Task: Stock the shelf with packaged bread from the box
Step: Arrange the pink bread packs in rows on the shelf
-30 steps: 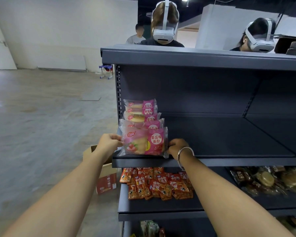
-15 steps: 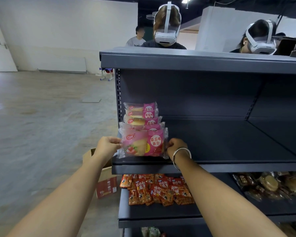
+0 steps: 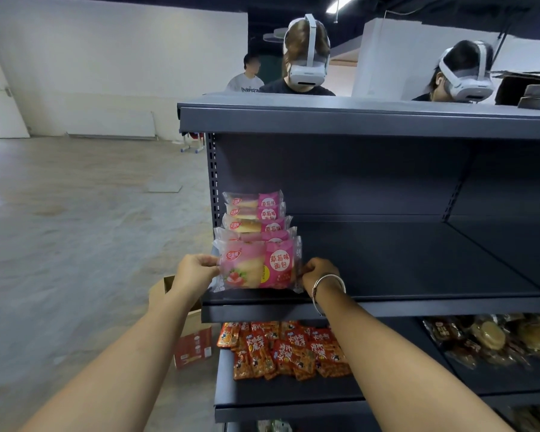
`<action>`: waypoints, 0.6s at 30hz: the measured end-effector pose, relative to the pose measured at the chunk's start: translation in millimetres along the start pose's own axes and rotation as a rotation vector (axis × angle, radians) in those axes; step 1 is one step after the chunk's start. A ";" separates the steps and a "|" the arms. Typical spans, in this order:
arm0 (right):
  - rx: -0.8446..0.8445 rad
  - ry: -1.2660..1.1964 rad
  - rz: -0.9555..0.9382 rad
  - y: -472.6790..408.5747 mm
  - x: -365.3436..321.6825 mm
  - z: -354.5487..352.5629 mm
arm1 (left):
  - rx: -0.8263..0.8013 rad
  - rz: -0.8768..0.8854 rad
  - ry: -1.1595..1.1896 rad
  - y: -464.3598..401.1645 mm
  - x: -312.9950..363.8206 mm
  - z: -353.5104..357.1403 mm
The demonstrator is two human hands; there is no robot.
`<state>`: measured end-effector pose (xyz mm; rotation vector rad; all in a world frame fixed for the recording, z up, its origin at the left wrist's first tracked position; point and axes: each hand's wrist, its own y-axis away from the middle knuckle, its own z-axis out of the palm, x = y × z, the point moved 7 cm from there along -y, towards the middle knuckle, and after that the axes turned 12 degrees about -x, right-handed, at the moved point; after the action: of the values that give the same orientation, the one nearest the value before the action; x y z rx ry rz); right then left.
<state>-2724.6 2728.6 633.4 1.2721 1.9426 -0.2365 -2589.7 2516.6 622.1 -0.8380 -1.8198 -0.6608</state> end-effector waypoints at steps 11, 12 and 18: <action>-0.024 -0.007 -0.025 12.9 1.5 -3.3 | -0.033 -0.005 0.050 11.5 -3.7 -0.1; -0.027 -0.008 -0.022 13.6 2.2 -3.1 | -0.035 -0.005 0.053 12.3 -3.7 -0.2; -0.045 -0.020 -0.005 16.9 5.1 -1.7 | -0.047 -0.014 0.048 16.1 -3.9 -0.8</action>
<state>-2712.3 2741.1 635.2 1.2313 1.9245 -0.2065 -2575.6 2524.9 619.8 -0.8348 -1.7745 -0.7287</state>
